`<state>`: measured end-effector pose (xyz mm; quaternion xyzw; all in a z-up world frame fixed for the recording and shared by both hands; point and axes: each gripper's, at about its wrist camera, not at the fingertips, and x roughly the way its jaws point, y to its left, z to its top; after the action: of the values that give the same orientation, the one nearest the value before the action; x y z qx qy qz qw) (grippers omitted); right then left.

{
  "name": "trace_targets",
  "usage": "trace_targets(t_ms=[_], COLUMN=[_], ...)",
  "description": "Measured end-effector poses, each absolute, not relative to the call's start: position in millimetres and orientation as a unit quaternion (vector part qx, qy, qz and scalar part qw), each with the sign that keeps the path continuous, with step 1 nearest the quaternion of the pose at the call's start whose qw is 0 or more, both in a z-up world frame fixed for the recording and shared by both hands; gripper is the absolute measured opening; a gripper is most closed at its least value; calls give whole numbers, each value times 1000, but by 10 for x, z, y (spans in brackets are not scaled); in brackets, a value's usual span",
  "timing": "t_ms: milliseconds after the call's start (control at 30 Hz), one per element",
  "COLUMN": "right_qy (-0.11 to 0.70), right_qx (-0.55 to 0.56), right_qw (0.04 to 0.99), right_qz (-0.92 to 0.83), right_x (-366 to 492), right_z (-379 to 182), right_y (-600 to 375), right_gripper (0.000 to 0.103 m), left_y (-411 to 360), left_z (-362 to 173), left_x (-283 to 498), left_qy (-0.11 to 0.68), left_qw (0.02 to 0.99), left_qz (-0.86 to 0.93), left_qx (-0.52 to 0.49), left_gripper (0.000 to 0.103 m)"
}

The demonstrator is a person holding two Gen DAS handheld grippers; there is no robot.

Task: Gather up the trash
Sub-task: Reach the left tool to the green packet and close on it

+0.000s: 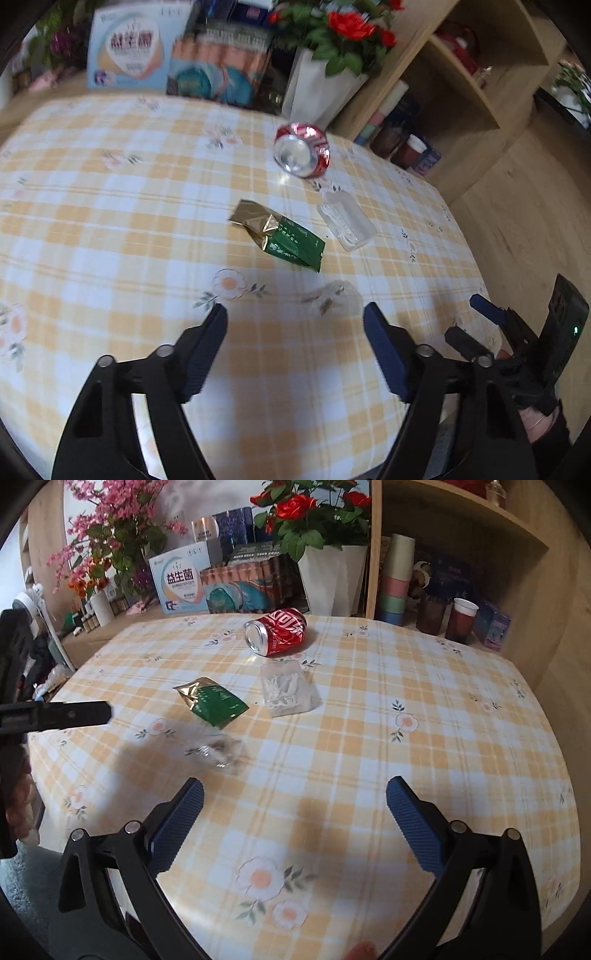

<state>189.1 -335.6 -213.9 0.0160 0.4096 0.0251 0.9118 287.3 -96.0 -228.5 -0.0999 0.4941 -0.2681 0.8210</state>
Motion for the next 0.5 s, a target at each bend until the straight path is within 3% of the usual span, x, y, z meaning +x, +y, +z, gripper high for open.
trace_targets(t_ms=[267, 500], right_qy=[435, 434], right_qx=[-13, -7], right_qw=[900, 900], right_qz=[31, 42], right_x=[2417, 2688], right_z=[-2354, -2384], right_y=[-3458, -3551], right_gripper=[97, 97], left_y=[-1080, -1298], left_z=[-2708, -2787], left_x=[3571, 3744], left_qy=[530, 522], left_qw=[791, 810], left_qz=[-218, -185], left_qx=[-215, -193], left_gripper=[66, 66])
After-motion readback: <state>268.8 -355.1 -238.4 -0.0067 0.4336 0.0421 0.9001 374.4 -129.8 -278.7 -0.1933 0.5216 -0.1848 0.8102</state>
